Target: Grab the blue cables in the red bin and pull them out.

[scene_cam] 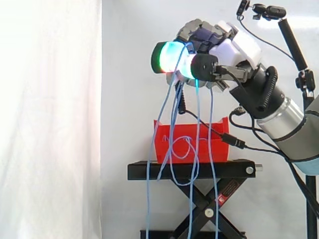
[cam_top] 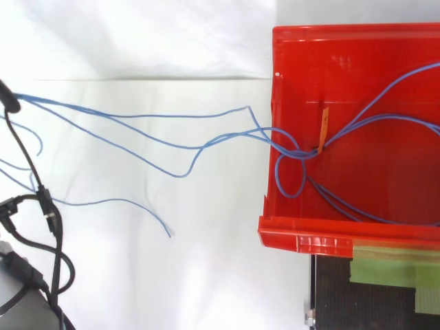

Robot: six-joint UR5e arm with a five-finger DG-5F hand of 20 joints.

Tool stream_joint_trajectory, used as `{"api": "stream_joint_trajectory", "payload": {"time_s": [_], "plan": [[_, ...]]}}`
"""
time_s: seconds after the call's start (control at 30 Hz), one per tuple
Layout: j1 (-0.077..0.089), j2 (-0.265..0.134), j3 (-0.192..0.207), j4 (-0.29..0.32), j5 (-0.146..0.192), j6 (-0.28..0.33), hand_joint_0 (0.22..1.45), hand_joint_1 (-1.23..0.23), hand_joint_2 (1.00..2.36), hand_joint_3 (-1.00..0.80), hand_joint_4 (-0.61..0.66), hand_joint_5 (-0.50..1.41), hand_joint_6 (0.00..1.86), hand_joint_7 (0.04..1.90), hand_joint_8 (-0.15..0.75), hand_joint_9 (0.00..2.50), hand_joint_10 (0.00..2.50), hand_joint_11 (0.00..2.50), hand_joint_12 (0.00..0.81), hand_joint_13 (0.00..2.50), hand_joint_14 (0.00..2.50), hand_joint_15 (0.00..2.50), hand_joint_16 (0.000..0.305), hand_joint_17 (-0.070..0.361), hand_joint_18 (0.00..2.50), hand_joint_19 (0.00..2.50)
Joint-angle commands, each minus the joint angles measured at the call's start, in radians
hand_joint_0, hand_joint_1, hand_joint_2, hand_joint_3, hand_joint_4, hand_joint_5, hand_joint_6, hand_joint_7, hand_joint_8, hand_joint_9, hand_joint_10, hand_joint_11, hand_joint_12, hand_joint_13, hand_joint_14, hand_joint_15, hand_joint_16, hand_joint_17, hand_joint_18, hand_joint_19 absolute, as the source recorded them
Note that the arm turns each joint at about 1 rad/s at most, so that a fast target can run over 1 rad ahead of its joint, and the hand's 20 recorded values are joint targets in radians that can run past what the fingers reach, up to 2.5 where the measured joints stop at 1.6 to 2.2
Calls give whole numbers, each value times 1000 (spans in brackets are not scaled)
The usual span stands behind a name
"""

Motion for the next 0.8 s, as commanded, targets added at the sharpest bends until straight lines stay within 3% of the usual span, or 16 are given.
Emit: {"api": "stream_joint_trajectory", "payload": {"time_s": [0.0,0.07,0.57,0.77], "plan": [[-2,0,1,-2,-65,-107,929,-932,1010,-701,16,457,1493,401,256,592,2500,1152,325,1041,1138,1317,45,101,904,1219],[-2,0,1,-2,-79,-126,930,-933,1009,-698,14,457,1493,401,263,593,2500,1159,321,1039,1136,1327,45,102,906,1208],[-5,0,0,-21,-82,-169,932,-934,1009,-701,14,459,1489,404,256,591,2500,1152,323,1040,1135,1322,45,102,906,1217],[-5,0,0,-13,-142,-311,934,-935,1009,-710,12,459,1487,406,257,592,2500,1158,323,1040,1132,1325,45,102,905,1221]]}}
